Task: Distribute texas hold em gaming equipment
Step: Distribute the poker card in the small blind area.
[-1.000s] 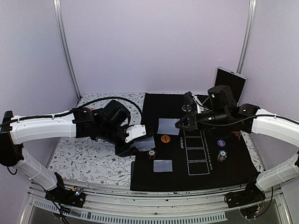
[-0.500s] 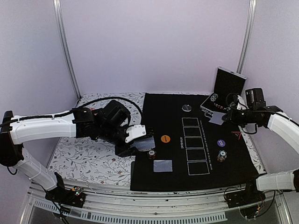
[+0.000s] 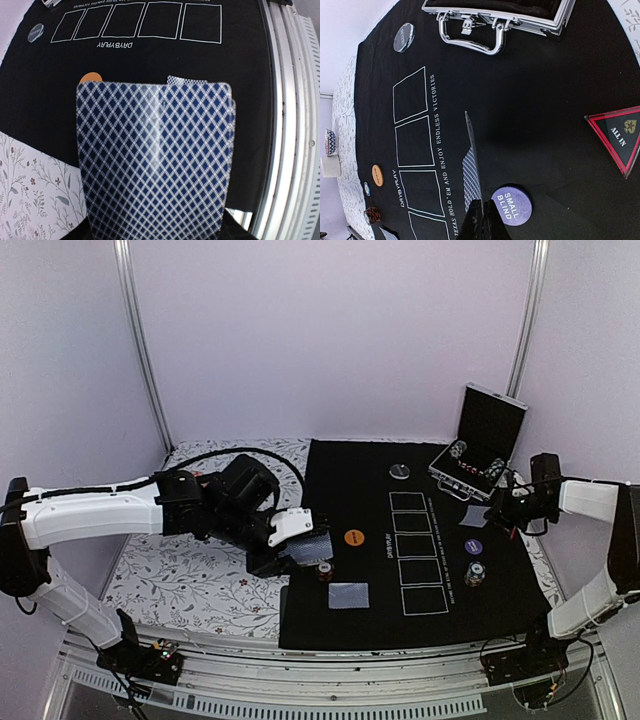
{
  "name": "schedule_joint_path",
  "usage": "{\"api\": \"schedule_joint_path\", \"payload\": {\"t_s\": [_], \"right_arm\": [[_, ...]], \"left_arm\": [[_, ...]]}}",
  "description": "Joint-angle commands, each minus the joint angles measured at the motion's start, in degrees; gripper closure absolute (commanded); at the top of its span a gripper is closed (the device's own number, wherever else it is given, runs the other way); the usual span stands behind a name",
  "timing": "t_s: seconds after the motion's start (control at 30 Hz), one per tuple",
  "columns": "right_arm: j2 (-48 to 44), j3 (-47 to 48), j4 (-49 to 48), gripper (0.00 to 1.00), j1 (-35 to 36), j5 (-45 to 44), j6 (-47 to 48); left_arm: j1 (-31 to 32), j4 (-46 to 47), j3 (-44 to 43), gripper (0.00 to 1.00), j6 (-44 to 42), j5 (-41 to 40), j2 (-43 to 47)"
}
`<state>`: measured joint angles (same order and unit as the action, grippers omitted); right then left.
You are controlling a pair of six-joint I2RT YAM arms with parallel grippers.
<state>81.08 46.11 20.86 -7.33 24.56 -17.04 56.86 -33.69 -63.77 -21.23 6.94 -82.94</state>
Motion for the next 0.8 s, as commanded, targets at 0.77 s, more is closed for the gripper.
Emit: {"api": "schedule_joint_path", "payload": {"t_s": [0.77], "right_arm": [[22.67, 11.40, -0.65, 0.83, -6.68, -3.07, 4.02]], "left_arm": [[-1.75, 1.69, 0.66, 0.43, -1.31, 1.19, 2.40]]}}
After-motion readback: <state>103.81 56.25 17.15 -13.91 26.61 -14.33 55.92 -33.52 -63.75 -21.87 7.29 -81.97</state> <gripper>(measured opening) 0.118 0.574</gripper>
